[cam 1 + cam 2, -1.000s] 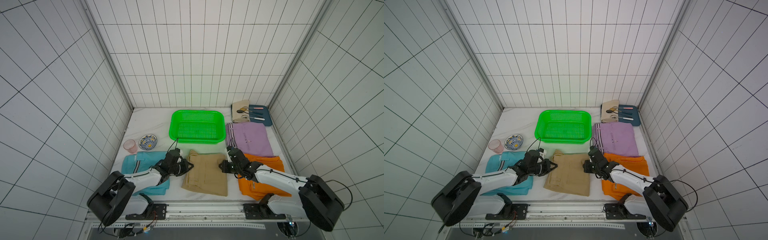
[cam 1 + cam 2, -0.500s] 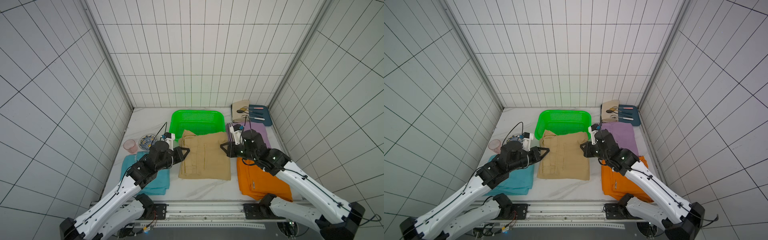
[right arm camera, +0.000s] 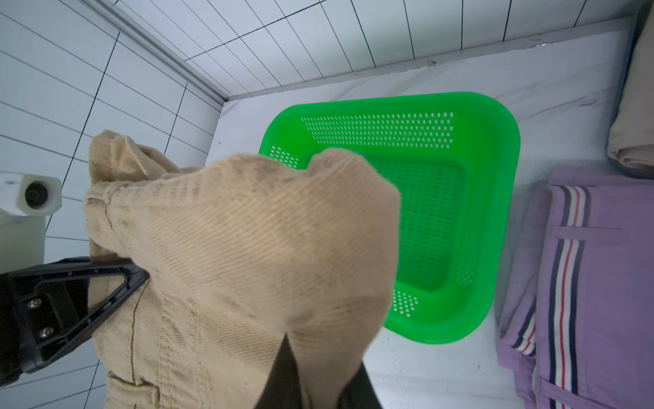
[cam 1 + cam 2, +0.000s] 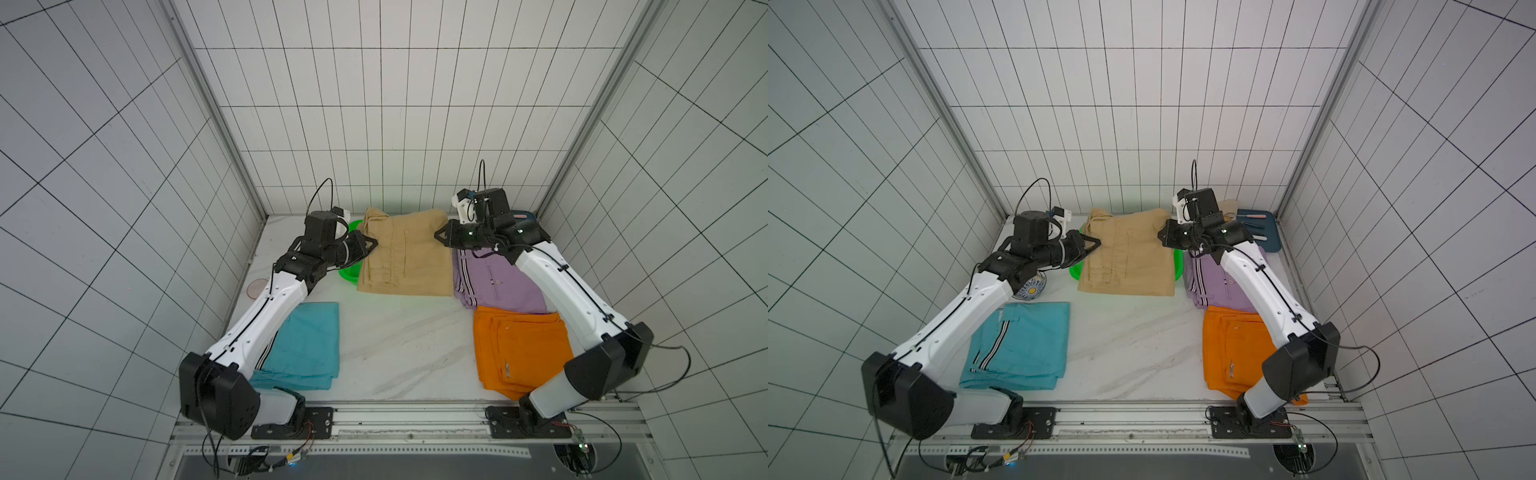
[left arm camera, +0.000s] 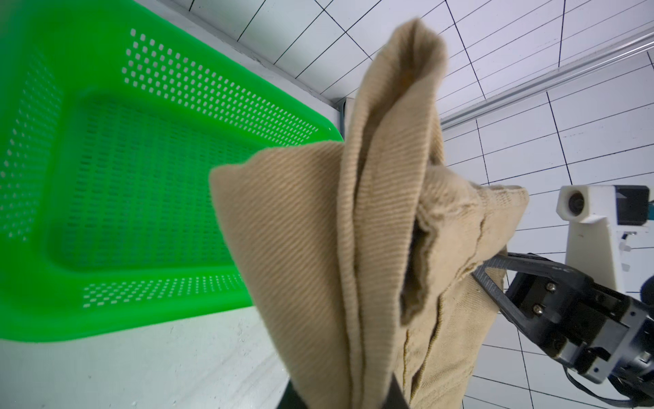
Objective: Put the folded long pants in the basket
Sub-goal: Place the long pant in the basket.
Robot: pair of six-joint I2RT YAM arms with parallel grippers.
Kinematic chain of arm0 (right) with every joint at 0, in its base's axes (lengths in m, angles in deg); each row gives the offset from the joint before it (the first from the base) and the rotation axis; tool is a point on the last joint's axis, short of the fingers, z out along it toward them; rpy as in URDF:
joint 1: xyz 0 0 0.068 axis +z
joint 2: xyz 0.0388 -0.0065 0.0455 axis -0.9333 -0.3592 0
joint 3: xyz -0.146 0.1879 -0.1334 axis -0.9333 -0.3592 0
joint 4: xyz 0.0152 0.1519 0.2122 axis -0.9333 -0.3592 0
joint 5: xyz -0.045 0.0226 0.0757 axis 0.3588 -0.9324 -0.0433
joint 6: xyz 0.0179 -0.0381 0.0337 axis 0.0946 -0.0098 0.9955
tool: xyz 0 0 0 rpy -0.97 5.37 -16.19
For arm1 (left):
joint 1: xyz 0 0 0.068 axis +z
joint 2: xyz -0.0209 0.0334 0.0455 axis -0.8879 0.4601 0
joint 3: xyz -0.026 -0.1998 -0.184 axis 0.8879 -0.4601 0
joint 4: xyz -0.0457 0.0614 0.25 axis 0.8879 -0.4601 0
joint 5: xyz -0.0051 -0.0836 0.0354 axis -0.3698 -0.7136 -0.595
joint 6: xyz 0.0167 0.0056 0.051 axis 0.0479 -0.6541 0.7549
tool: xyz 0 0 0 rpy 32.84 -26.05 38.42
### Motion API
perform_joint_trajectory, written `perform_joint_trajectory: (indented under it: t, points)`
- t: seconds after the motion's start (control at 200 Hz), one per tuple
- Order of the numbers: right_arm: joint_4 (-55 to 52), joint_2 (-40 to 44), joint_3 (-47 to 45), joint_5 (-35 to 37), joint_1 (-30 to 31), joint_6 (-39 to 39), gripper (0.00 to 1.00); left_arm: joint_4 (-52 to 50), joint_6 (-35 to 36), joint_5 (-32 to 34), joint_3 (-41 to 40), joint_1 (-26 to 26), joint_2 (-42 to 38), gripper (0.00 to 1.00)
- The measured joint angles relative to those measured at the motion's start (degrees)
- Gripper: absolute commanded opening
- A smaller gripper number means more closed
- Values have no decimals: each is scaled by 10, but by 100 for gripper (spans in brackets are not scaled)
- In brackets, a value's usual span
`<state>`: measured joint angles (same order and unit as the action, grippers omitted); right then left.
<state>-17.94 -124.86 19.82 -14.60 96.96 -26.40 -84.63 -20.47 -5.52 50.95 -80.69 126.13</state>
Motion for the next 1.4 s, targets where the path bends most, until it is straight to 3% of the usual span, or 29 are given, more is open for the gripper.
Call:
perform_joint_trajectory:
  t: [0.305,0.66,0.954,1.274,1.399]
  points:
    - [23,-158,69,-68,-36,-21,0,29,28,-68,62,60,176,0]
    - [35,-331,179,-70,-42,-40,0,33,38,-85,138,85,313,0]
    - [35,-363,204,-47,-44,-49,0,51,33,-88,173,86,388,0]
    - [-12,-410,212,-41,-43,-25,0,8,23,-55,173,71,401,0]
    - [-54,-426,250,-31,-42,-23,0,-36,22,-27,204,61,413,10]
